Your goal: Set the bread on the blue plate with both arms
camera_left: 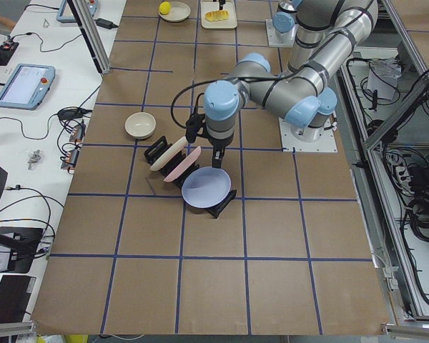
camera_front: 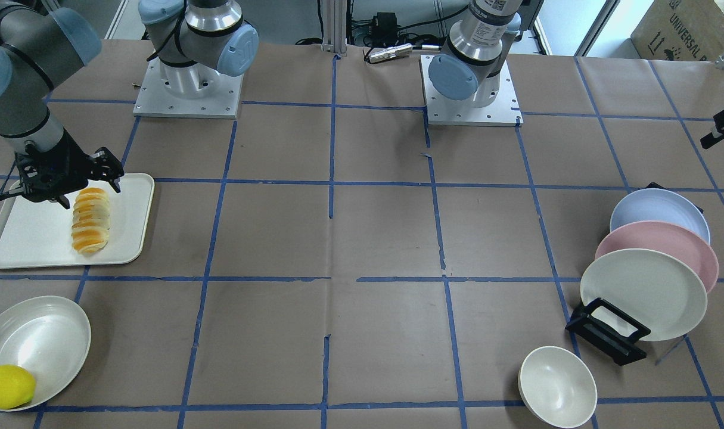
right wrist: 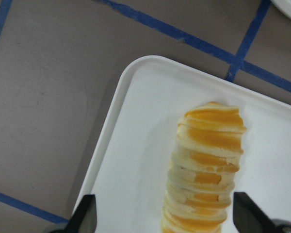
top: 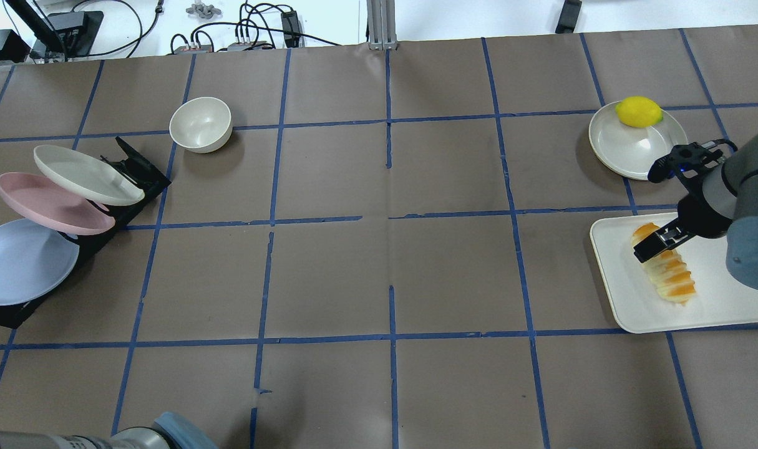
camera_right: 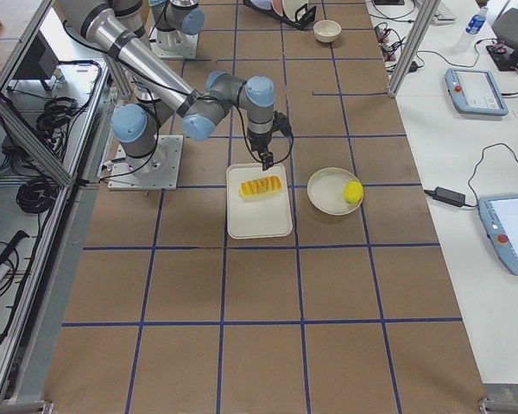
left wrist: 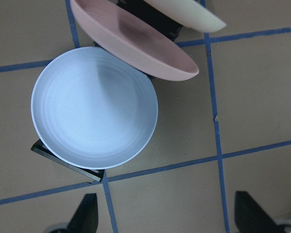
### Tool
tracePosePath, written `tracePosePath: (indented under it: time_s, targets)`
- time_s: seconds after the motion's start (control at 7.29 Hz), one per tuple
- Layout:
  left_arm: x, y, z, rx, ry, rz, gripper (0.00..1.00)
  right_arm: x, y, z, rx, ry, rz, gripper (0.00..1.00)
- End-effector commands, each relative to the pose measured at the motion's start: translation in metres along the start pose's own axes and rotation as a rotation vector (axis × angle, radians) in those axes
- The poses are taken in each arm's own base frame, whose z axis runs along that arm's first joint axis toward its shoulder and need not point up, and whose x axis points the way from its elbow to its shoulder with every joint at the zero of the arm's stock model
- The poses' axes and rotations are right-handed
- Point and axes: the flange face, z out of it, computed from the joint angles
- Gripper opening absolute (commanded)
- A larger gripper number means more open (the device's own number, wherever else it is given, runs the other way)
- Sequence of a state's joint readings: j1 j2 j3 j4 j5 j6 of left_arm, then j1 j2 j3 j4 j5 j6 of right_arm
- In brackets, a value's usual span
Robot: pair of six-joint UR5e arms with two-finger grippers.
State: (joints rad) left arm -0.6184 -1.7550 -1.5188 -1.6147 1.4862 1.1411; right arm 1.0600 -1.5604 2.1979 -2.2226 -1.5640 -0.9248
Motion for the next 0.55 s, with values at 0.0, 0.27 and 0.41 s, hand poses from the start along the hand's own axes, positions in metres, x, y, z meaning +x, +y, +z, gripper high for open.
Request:
tracePosePath:
  time_s: [0.0, 0.27, 0.41]
  targets:
    - [-0.072, 0.004, 0.037, 0.035, 0.052, 0.029, 1.0, 0.023, 0.001, 0.033, 0.011, 0.022, -0.046, 1.0]
    - [-0.1, -0.004, 0.078, 0.019, 0.114, 0.056, 1.0, 0.034, -0.005, 0.057, 0.014, 0.037, -0.04, 1.0]
    - [-0.114, -0.017, 0.105, 0.022, 0.124, 0.076, 1.0, 0.034, -0.006, 0.061, 0.013, 0.03, -0.045, 0.99]
